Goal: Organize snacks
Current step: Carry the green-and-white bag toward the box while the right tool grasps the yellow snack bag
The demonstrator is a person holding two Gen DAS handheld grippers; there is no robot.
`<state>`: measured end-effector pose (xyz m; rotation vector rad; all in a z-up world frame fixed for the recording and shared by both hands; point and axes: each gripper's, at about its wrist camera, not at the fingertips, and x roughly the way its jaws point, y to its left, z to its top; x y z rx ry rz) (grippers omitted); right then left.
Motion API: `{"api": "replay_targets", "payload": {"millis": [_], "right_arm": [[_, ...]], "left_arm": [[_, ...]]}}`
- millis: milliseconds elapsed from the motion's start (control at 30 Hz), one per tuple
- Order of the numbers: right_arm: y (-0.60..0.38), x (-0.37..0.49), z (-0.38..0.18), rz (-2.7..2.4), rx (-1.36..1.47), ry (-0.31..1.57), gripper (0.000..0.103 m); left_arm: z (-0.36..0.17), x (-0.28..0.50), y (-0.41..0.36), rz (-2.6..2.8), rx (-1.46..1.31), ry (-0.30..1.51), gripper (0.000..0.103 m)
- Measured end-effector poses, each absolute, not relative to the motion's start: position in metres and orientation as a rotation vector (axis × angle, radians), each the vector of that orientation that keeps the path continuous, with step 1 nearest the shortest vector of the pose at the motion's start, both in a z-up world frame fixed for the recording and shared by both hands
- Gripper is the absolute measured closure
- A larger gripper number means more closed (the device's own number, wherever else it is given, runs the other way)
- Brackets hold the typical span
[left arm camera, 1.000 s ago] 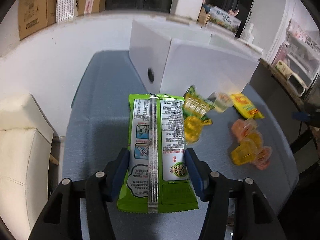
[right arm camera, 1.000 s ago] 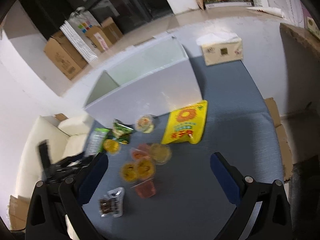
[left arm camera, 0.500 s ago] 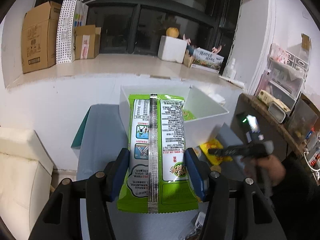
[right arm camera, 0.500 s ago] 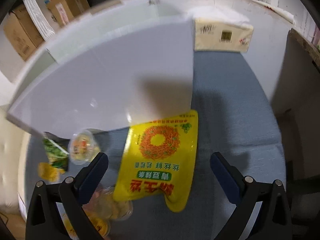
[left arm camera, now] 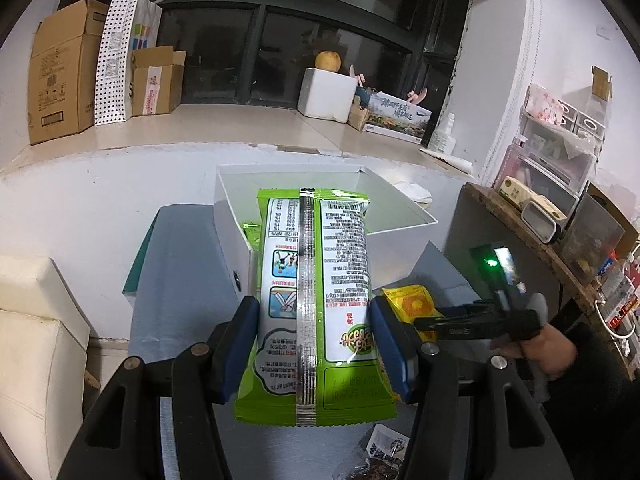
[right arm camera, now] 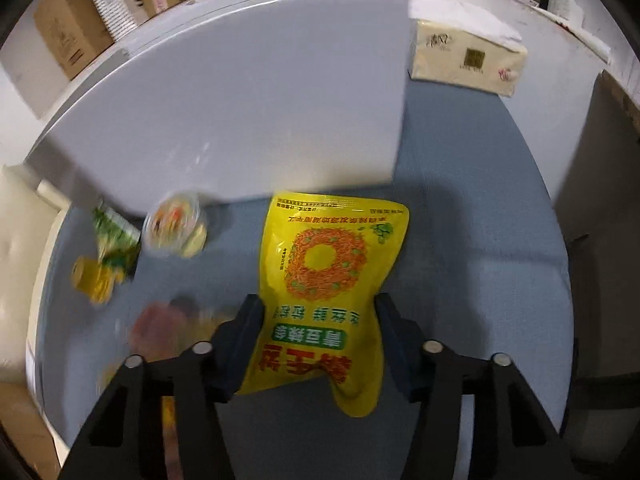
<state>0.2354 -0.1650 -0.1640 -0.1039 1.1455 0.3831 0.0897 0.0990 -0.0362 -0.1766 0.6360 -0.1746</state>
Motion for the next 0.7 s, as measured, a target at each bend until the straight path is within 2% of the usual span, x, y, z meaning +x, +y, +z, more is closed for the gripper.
{"api": "replay_targets", "payload": {"millis": [233,400,467,500,700], "right_arm": [[-0.202,0.189,-0.15,0.44,-0.042,1.117,0.077],[-0.21,0.174,-0.137,0.46,-0.008,1.078,0.084],[-0.213,0.182,-0.127,0.461,0.002,1.054,0.089],[-0.216,0.179,-0.121,0.462,0.003,1.037,0.096],[-0.219,0.18,-0.104,0.48,-0.021,1.002,0.1]], "left_arm": [[-0.038,0.094,0.083,-0.213,-0.166,0.64,0.041],[-0.038,0.099,0.073,-0.236,-0.162,0.646,0.041],[-0.038,0.1,0.069,-0.243,-0.157,0.647,0.041],[-0.038,0.101,0.068,-0.245,-0.155,0.648,0.041],[-0.037,0.105,0.061,-0.272,-0.158,0.643,0.041]]}}
